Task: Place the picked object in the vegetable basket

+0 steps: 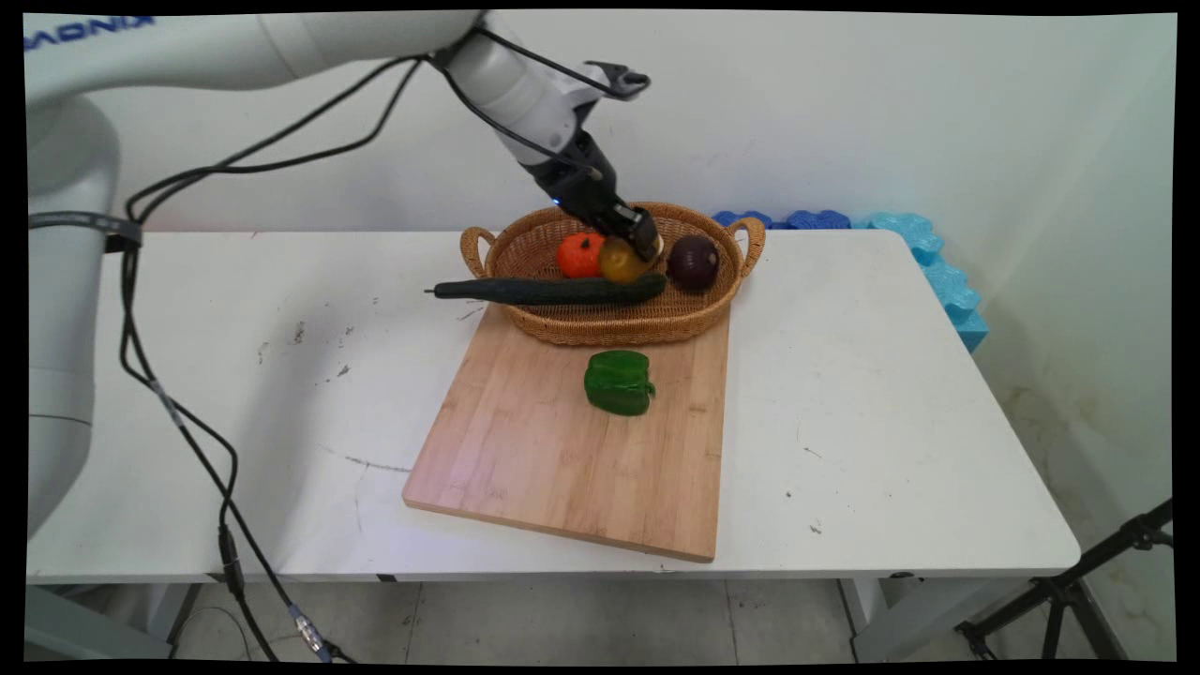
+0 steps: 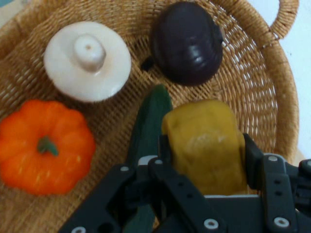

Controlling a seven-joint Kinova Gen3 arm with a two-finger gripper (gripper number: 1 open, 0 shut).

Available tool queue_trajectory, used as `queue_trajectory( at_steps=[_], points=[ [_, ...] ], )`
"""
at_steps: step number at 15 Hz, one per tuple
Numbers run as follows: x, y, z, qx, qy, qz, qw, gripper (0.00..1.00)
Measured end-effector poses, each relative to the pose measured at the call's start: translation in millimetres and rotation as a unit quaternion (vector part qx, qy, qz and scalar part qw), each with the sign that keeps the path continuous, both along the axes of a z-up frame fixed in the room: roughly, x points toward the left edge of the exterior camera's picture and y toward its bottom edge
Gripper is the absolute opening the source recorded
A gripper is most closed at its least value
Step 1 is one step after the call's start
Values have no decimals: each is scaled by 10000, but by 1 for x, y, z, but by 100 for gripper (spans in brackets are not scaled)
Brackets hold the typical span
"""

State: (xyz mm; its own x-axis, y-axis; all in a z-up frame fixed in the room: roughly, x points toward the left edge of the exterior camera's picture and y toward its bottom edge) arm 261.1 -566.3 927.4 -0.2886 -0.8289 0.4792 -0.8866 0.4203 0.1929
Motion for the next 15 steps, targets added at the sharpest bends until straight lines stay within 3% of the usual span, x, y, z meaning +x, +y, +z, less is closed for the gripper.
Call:
queue_trajectory(
  at_steps=[5, 12, 13, 15],
  points=[
    [-18, -21, -24, 37, 81, -62, 9999, 0],
    [-32, -26, -39, 77, 127, -179, 9997, 0],
    [-33, -26, -40, 74, 131, -185, 9997, 100],
    [-35, -25, -40, 37, 147, -239, 9996, 100]
  ],
)
